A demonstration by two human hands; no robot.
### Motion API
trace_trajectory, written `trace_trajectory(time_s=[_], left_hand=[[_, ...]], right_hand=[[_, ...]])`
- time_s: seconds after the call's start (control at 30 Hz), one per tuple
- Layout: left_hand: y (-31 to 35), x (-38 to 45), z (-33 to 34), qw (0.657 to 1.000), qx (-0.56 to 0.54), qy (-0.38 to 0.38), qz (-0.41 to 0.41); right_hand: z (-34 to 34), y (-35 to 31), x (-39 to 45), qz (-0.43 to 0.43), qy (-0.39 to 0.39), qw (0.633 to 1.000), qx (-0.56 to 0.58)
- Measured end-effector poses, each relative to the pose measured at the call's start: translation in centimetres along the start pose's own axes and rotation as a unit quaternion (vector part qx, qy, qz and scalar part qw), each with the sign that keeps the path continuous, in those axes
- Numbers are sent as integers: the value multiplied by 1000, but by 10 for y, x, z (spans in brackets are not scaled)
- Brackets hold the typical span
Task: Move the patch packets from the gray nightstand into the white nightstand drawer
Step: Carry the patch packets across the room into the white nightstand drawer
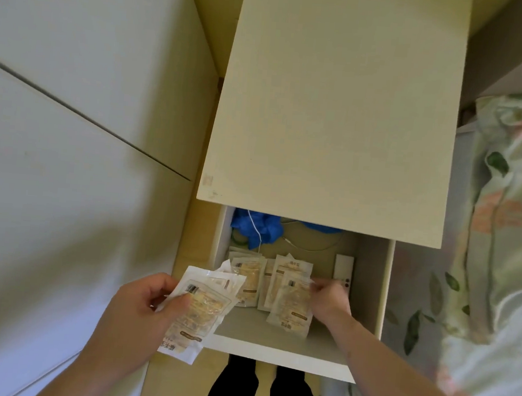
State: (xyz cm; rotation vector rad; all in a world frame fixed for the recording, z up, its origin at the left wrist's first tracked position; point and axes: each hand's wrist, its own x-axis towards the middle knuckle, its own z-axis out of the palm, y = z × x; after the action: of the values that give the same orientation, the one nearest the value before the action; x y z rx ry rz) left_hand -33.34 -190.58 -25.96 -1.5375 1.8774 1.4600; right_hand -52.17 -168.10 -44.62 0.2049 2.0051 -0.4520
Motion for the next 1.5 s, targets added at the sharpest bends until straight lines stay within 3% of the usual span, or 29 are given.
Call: trace_trajectory(time_s=[0.17,0.43,0.63,0.8,0.93,1.1,1.2,1.37,1.5], left_hand=[[9,6,4,1000,-3,-2,2],[9,4,-8,998,-54,30,-5],[-12,-4,-14,994,-91,61,-28],[-32,-10,-14,992,-108,53,-36],[-40,-15,-12,991,-112,60,-46],[-38,-19,-8,990,-116,60,-51],[-31,-20,-6,991,-119,48,-42],[-16,-22,2,989,-142,-4,-40],[3,-25,20,975,-198,-68,-75]], right_hand=[[-10,0,-11,-33,30,995,-87],[-11,-20,-36,-133,13,990,-53],[38,-62,-36,-183,-31,980,-67],[78,-78,-30,-172,-58,979,-95],[89,-76,-32,-161,-51,977,-128],[73,-63,-41,-247,-9,947,-206],[60,-50,-46,-234,-18,960,-153],[35,-35,-70,-167,-95,980,59],[9,-36,-103,-66,-243,938,240]])
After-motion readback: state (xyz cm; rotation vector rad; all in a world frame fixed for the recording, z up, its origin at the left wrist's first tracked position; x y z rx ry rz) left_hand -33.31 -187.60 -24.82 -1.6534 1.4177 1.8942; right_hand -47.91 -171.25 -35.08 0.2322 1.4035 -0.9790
